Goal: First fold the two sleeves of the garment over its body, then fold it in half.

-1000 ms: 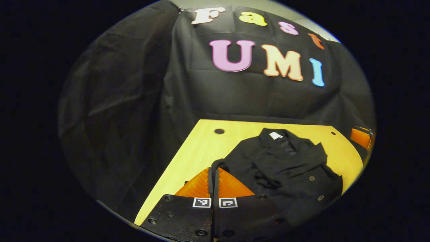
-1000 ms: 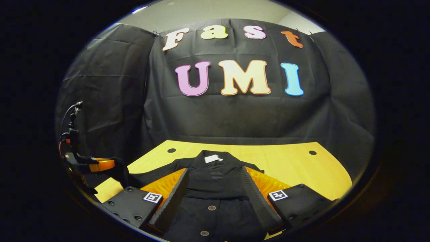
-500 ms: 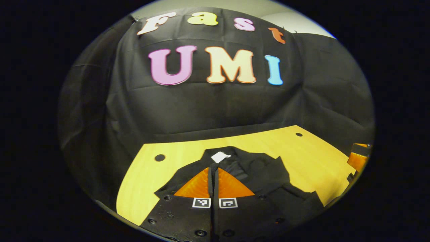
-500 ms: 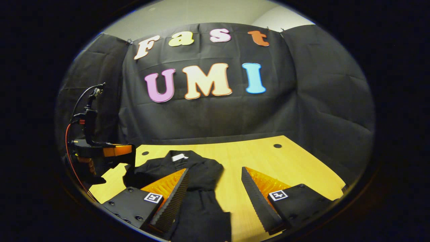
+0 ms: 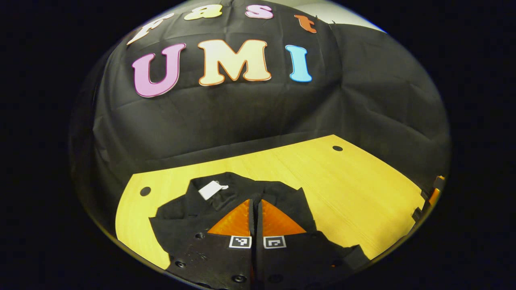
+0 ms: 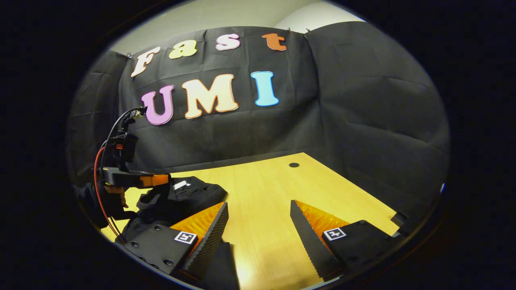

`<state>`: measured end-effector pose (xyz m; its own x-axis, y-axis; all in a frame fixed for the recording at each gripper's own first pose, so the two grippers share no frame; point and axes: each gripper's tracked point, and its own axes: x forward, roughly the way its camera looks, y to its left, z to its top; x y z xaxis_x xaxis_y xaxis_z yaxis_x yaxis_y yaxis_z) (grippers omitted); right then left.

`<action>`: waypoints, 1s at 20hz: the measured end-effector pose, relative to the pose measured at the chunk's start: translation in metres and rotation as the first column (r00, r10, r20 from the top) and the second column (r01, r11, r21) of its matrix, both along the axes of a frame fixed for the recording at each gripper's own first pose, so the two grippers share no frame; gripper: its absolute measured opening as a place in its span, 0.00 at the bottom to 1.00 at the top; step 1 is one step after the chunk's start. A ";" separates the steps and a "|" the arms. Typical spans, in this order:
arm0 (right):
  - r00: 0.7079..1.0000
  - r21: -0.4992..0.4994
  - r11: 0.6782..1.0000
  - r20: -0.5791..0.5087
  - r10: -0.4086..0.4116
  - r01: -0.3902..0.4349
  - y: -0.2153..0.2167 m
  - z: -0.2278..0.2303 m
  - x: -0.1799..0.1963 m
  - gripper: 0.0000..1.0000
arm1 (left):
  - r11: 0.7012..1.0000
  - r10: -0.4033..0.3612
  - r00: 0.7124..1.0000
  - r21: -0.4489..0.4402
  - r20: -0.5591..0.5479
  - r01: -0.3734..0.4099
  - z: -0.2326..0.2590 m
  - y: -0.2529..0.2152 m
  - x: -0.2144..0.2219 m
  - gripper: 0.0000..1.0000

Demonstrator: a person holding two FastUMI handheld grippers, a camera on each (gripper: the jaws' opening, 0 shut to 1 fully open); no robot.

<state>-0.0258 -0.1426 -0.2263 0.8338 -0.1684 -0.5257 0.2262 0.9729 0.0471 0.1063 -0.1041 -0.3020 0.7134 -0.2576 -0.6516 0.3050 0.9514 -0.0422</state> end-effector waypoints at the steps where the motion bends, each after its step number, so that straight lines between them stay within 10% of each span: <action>1: 1.000 -0.005 1.000 -0.006 -0.008 0.008 -0.008 -0.002 -0.002 1.00 | 1.000 -0.001 1.000 0.007 -0.012 0.001 -0.006 -0.006 0.001 0.00; 5: 1.000 0.003 1.000 -0.009 -0.010 0.010 -0.025 -0.001 0.001 0.98 | 0.998 0.004 1.000 0.066 0.006 -0.005 -0.010 -0.016 0.013 0.00; 9: 0.997 0.039 0.996 -0.010 0.082 -0.082 -0.014 -0.007 0.009 0.98 | 0.991 0.097 0.988 0.082 0.124 -0.107 0.025 0.019 0.012 0.94; 20: 0.980 0.038 0.982 -0.056 0.189 -0.187 0.065 -0.025 -0.044 0.98 | 0.954 0.265 0.959 0.121 0.105 -0.276 0.056 0.196 -0.158 0.94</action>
